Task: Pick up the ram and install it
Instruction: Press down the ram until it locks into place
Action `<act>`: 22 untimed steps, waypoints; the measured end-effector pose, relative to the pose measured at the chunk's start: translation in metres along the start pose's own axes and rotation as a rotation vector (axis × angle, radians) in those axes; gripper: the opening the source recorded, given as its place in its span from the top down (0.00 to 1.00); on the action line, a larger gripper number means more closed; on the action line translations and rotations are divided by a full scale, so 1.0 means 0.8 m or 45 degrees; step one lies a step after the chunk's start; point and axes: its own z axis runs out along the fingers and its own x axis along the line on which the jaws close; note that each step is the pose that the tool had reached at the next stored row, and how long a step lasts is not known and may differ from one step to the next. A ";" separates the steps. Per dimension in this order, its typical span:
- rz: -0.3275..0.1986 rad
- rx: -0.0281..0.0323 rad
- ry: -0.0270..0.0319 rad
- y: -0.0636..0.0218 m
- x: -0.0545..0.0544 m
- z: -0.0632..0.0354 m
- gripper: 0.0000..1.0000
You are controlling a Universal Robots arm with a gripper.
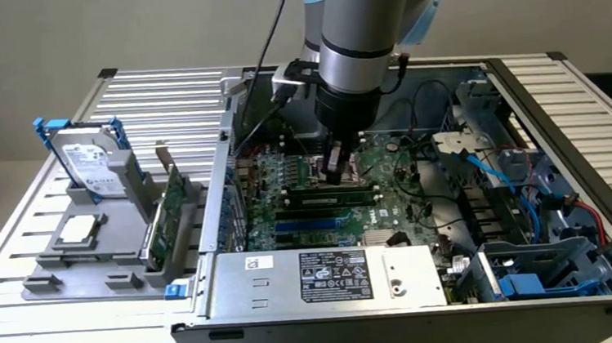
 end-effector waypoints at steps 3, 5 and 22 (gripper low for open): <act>0.060 0.0004 -0.0032 0.000 0.000 0.000 0.89; 0.099 0.0006 -0.0052 0.000 0.000 0.000 0.89; 0.389 0.0119 0.0013 0.000 0.000 0.002 0.89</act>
